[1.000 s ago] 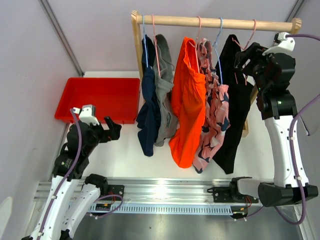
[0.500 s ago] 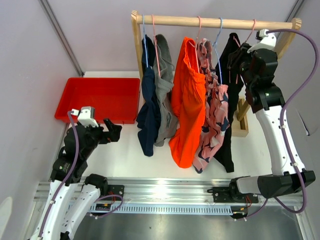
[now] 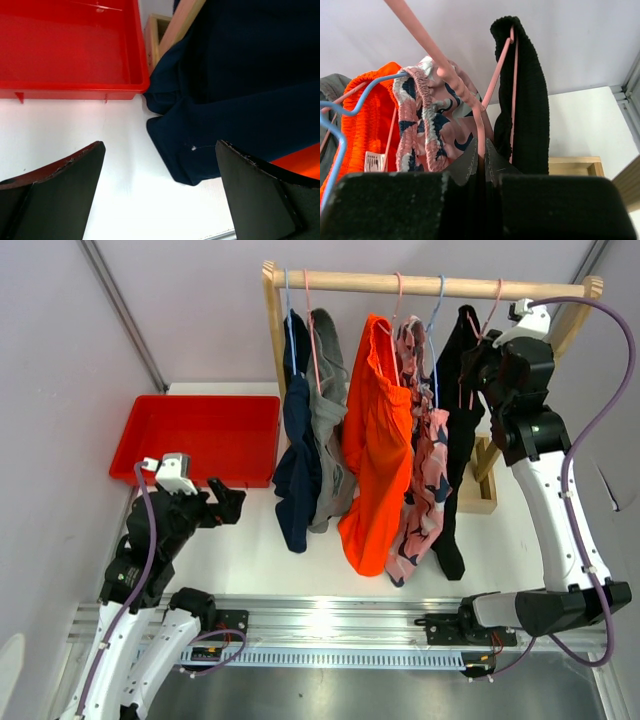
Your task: Remove the shorts from the hanger
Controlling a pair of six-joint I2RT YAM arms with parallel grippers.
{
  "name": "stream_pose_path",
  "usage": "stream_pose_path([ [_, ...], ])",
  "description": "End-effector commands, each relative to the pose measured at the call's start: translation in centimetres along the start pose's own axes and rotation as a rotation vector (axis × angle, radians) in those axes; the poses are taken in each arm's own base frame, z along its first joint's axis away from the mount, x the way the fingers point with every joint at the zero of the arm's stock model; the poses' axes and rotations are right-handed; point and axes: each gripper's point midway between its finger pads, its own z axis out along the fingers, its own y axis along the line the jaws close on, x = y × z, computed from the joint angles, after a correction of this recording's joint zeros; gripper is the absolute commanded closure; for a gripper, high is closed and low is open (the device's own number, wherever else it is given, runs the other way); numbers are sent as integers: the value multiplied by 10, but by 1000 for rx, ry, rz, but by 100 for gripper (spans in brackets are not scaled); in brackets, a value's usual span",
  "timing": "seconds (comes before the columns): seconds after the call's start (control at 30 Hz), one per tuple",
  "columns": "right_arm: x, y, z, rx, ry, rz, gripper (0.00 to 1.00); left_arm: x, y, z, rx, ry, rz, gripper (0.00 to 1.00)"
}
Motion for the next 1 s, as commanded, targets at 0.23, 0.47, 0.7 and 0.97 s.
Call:
stream_pose_path([
  [0.23,-88,-2,-114,-24,-250,43,100,-95,-103,-21,382,-139,90,1],
  [0.47,-62,-32,-152,76,-226,47,100,-130,-220,-23,526,-123,285,1],
  [0.7,-27,-57,-163,183,-167,99,100,-77,-350,-44,813,-64,338,1],
  [0.97,-11,-78,-164,333,-86,146,100,10,-442,-79,1005,3,369,1],
])
